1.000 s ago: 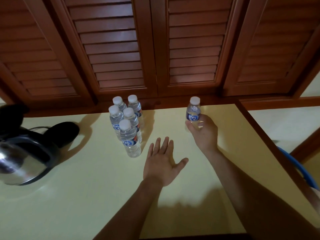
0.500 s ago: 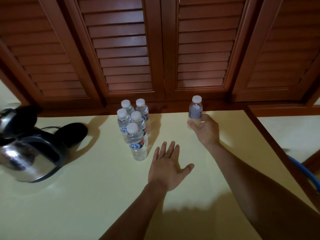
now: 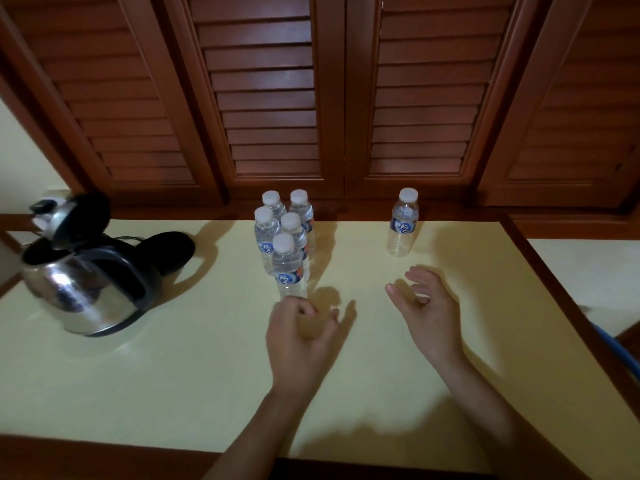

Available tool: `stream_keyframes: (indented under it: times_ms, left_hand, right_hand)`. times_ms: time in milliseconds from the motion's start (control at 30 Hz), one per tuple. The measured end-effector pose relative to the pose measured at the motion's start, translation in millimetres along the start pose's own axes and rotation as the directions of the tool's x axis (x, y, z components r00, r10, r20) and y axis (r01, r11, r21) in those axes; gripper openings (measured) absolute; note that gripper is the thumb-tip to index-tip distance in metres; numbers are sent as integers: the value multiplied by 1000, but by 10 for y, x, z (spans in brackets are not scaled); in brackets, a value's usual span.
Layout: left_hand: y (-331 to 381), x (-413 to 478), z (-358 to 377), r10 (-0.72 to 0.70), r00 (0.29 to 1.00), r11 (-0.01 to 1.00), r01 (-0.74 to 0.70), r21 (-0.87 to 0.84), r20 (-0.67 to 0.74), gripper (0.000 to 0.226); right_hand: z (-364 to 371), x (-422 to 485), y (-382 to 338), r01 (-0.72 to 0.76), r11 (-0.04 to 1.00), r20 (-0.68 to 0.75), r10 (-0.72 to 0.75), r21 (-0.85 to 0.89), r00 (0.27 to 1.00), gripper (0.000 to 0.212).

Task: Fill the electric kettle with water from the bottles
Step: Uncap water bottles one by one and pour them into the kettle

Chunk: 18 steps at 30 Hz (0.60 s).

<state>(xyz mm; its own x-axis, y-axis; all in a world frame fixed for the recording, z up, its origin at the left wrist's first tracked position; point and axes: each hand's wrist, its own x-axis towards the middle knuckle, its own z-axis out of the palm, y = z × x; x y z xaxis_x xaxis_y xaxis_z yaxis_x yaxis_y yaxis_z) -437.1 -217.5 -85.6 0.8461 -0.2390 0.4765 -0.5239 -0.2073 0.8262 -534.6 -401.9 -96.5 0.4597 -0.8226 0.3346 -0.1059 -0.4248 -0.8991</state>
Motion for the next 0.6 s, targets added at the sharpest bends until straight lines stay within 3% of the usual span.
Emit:
stream_keyframes:
  times_ms: [67, 133, 300, 433, 600]
  left_hand:
    - [-65, 126, -93, -180, 980, 983, 175, -58, -87, 44]
    - [-155, 307, -155, -248, 963, 968, 242, -66, -104, 57]
    - [-246, 590, -190, -312, 945, 950, 311, 30, 100, 82]
    - [-190, 582, -181, -317, 932, 947, 303, 102, 178, 65]
    - [-156, 488, -274, -295, 941, 955, 285, 78, 168, 49]
  right_hand:
    - [22, -70, -60, 0, 1000, 31, -1, 24, 1000, 49]
    - [63, -114, -142, 14, 999, 67, -17, 51, 998, 51]
    - [193, -139, -450, 65, 994, 135, -76, 85, 988, 52]
    - [328, -107, -683, 122, 990, 181, -134, 73, 974, 46]
    - [524, -83, -911, 213, 977, 260, -211, 20, 942, 46]
